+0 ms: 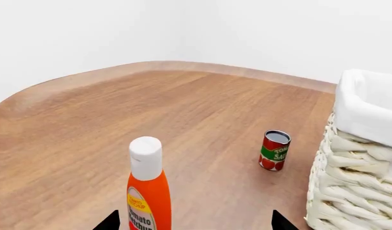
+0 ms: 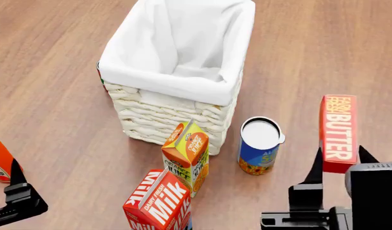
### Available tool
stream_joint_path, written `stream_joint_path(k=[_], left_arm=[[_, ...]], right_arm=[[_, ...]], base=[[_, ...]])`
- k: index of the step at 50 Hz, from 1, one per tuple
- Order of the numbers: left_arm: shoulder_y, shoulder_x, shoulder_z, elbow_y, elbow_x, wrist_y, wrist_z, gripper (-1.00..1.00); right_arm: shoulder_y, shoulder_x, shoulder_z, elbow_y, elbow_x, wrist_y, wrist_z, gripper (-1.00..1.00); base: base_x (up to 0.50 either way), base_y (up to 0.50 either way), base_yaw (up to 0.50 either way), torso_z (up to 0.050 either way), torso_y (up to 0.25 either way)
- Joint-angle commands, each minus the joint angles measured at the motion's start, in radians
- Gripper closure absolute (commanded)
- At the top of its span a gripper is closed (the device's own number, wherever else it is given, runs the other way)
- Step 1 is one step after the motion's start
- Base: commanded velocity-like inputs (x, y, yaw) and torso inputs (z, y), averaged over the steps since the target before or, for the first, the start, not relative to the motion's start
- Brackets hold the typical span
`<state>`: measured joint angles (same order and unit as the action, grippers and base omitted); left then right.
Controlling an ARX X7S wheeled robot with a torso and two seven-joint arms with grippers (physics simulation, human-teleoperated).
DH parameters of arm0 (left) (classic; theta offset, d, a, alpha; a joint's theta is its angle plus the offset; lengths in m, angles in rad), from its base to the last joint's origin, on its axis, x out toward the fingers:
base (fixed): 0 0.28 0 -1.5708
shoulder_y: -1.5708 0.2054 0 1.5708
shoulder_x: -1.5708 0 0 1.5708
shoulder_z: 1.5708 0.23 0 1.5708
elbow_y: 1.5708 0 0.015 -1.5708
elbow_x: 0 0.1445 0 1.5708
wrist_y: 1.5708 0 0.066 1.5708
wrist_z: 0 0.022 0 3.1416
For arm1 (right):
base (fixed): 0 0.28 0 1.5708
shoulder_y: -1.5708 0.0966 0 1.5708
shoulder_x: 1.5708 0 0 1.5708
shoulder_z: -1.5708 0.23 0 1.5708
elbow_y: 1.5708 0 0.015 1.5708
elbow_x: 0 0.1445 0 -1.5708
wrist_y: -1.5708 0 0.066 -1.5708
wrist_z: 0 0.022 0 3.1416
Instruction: Pick up the butter and put it in the basket.
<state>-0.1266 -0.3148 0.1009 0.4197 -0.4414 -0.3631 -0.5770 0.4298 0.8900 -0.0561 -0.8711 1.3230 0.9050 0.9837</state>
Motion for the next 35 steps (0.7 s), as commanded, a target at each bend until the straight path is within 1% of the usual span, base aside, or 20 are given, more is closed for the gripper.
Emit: stream_joint_path(k=[1, 7, 11, 12, 17, 22, 24, 25, 28, 35], left_arm=[[0.026, 0.011, -0.015, 0.038, -0.006, -0.018, 0.055, -1.0], [0.029, 0.009, -0.015, 0.043, -0.009, -0.019, 0.053, -1.0], [0.03, 0.008, -0.013, 0.045, -0.01, -0.018, 0.051, -1.0], [0.03, 0.008, -0.013, 0.046, -0.01, -0.018, 0.051, -1.0], [0.029, 0.007, -0.012, 0.044, -0.012, -0.017, 0.051, -1.0], [0.026, 0.007, -0.016, 0.043, -0.018, -0.019, 0.047, -1.0], [0.027, 0.006, -0.017, 0.046, -0.019, -0.02, 0.045, -1.0], [0.027, 0.006, -0.016, 0.047, -0.02, -0.02, 0.044, -1.0], [0.027, 0.007, -0.015, 0.046, -0.02, -0.018, 0.044, -1.0], [0.029, 0.007, -0.012, 0.05, -0.023, -0.019, 0.04, -1.0]], right_arm=[[0.007, 0.052, 0.153, 0.081, 0.049, -0.023, -0.074, 1.0], [0.041, 0.05, 0.166, 0.148, 0.084, -0.04, -0.121, 1.0], [0.163, 0.053, 0.13, 0.214, 0.161, -0.014, -0.124, 1.0], [0.215, 0.055, 0.113, 0.249, 0.188, 0.0, -0.124, 1.0], [0.327, 0.051, 0.073, 0.339, 0.242, 0.029, -0.131, 1.0], [0.514, 0.043, -0.025, 0.459, 0.288, 0.119, -0.133, 1.0], [0.555, 0.035, -0.046, 0.495, 0.304, 0.139, -0.132, 1.0], [0.607, 0.025, -0.076, 0.535, 0.31, 0.167, -0.125, 1.0], [0.691, 0.004, -0.118, 0.609, 0.306, 0.204, -0.141, 1.0], [0.821, -0.045, -0.201, 0.764, 0.27, 0.269, -0.177, 1.0]], base=[[0.0, 0.0, 0.0, 0.0, 0.0], [0.0, 0.0, 0.0, 0.002, 0.002], [0.0, 0.0, 0.0, 0.0, 0.0], [0.0, 0.0, 0.0, 0.0, 0.0], [0.0, 0.0, 0.0, 0.0, 0.002], [0.0, 0.0, 0.0, 0.0, 0.0], [0.0, 0.0, 0.0, 0.0, 0.005], [0.0, 0.0, 0.0, 0.0, 0.0], [0.0, 0.0, 0.0, 0.003, 0.0], [0.0, 0.0, 0.0, 0.0, 0.001]])
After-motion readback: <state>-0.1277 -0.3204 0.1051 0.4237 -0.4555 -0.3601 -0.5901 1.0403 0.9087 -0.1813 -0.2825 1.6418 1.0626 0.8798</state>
